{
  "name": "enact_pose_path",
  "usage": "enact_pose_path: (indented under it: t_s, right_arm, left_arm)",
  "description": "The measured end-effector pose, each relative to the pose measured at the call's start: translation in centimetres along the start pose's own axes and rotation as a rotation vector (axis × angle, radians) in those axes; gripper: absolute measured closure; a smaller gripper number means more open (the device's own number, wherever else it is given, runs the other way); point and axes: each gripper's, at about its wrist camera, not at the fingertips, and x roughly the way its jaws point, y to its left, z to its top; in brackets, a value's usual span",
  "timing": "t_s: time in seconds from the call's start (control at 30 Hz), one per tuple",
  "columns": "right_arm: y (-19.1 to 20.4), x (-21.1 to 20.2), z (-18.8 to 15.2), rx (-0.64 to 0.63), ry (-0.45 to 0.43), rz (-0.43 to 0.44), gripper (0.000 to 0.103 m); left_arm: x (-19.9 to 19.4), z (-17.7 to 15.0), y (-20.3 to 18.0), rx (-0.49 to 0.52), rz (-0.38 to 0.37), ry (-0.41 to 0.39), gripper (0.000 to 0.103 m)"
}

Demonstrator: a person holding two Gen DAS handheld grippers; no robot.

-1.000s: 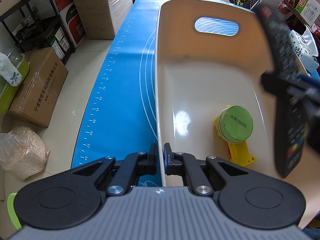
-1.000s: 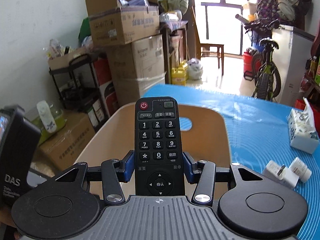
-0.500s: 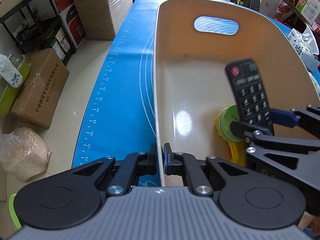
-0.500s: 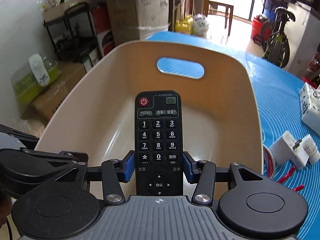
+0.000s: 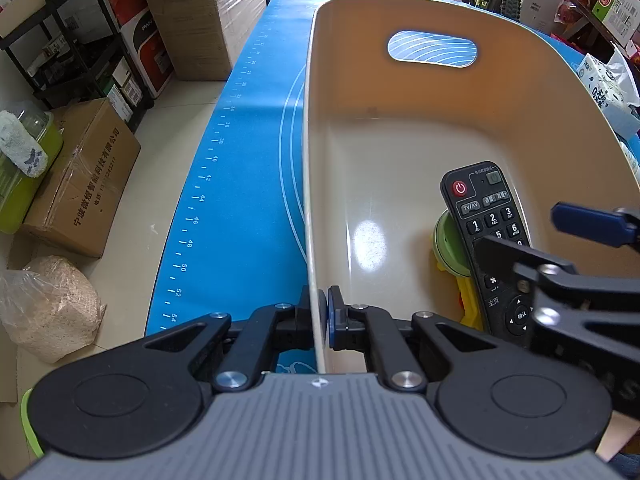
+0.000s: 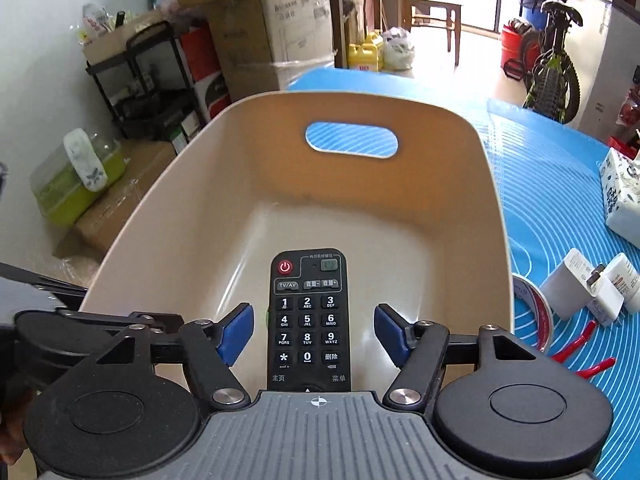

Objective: Organize rigid objects
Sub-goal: 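Carry the black remote into the basket and release it, then grasp the red toy figure with the right tool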

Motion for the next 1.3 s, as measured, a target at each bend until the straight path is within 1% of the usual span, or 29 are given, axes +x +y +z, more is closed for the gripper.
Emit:
enact_pose_path:
  t_s: [0.03,0.07,0.13,0.2,0.3,0.4,0.53,0.67,0.8,0.9,1.07,1.3]
  right_arm:
    - [0.2,-0.5,0.1,-0.013,-0.012,-0.01,0.03]
    - [0.3,-1.0,0.1,-0.025,-0.027,-0.028,0.026]
    - [0.2,-2.2,0.4,-0.036,-0.064,-0.05,0.023]
    - [-0.4,-3.3,0.7,-0.018,-0.089,-0.053,0.023]
    - [-1.8,-4.8,1.0,0.013,-0.121,-0.071,0.022]
    - [-3.4,-6.0,1.1,0.039,-0.144,-0.107,0.021]
    - [-6.7,-6.8,0.7,0.106,-0.151,-0.154,0.021]
    - [-10.4,-6.5,-0.4,0.205,-0.122,-0.204,0.021]
    - [-13.3,-5.1,-1.7,0.285,-0.08,-0.255,0.021]
    - [-14.8,-3.9,-2.6,0.334,-0.036,-0.266,0.021]
    - [-16.7,-2.0,-4.1,0.43,0.037,-0.253,0.022]
    - [-18.5,0.1,-5.5,0.519,0.092,-0.267,0.025]
  left_arm:
    - [0.0,0.0,0.0,-0.001,-0.001,0.0,0.093]
    - [0.0,0.0,0.1,-0.002,-0.002,0.001,0.093]
    - [0.0,0.0,0.0,-0.003,-0.002,0.0,0.093]
    - [0.0,0.0,0.1,-0.002,-0.002,0.001,0.093]
    - [0.0,0.0,0.1,-0.002,-0.002,0.0,0.093]
    - [0.0,0.0,0.0,-0.003,-0.003,0.001,0.093]
    - [0.0,0.0,0.1,-0.002,-0.001,0.001,0.093]
    - [-0.1,0.0,0.1,-0.003,-0.002,0.0,0.093]
    - [-0.1,0.0,0.1,-0.002,-0.001,0.0,0.093]
    - [-0.1,0.0,0.1,-0.002,-0.001,0.0,0.093]
    - [-0.1,0.0,0.1,-0.002,-0.001,0.0,0.093]
    - [-0.1,0.0,0.1,-0.002,-0.001,0.0,0.093]
